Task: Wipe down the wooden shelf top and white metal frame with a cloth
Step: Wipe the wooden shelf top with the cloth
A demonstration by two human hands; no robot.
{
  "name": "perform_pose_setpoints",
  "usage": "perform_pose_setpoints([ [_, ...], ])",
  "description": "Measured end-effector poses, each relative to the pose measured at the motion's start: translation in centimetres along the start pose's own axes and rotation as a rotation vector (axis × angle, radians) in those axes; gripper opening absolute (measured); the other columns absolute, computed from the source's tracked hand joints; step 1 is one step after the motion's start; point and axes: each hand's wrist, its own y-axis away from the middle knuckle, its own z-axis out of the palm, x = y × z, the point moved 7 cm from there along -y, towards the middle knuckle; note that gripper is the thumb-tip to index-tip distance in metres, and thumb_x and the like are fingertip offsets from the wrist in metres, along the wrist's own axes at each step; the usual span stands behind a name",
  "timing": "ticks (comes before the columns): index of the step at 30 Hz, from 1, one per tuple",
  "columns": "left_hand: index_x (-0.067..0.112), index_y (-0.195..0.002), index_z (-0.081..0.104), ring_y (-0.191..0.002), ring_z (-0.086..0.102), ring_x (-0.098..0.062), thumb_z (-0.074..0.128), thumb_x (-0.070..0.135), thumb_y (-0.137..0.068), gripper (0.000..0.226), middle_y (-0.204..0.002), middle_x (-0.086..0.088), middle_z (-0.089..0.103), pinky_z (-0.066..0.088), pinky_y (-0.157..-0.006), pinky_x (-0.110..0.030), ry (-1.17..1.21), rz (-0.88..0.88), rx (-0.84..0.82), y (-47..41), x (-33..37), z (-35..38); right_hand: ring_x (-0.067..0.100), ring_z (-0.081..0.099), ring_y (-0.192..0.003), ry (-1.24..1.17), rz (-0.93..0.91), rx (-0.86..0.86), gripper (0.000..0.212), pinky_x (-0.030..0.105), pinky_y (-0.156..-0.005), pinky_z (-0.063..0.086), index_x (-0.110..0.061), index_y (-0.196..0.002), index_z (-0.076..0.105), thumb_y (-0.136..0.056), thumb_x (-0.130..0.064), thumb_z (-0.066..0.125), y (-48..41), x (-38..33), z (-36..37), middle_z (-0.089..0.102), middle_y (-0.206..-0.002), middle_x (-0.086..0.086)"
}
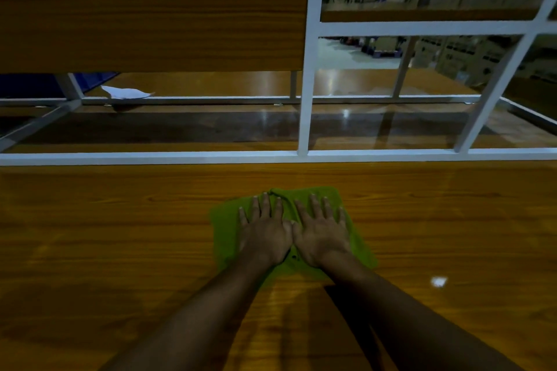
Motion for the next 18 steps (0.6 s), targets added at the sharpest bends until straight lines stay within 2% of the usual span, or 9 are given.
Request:
perform_pose_setpoints([
  [9, 0.027, -0.158, 0.003, -0.151, -0.009, -0.026, 0.011, 0.051, -0.102, 0.062, -0.165, -0.004, -0.008, -0.004, -0.12, -0.055, 0.036, 0.049, -0.015, -7.1, 4.0, 0.0, 0.028, -0.011, -0.152, -0.014, 0.081, 0.019, 0.064, 0.057, -0.118, -0.007, -0.038, -0.157, -0.001, -0.098, -0.061, 0.013, -5.9, 5.1, -1.2, -0.008, -0.166, 0.004],
  [18, 0.028, -0.158, 0.004, -0.152, -0.004, -0.023, 0.012, 0.048, -0.103, 0.059, -0.166, -0.001, -0.005, -0.001, -0.121, -0.052, -0.005, 0.05, 0.009, -11.4, -0.4, -0.7, 0.033, -0.011, -0.151, 0.021, 0.046, -0.008, 0.065, 0.059, -0.117, -0.01, -0.033, -0.157, -0.002, -0.099, -0.058, 0.012, -11.4, 1.0, -0.7, -0.009, -0.165, 0.008],
])
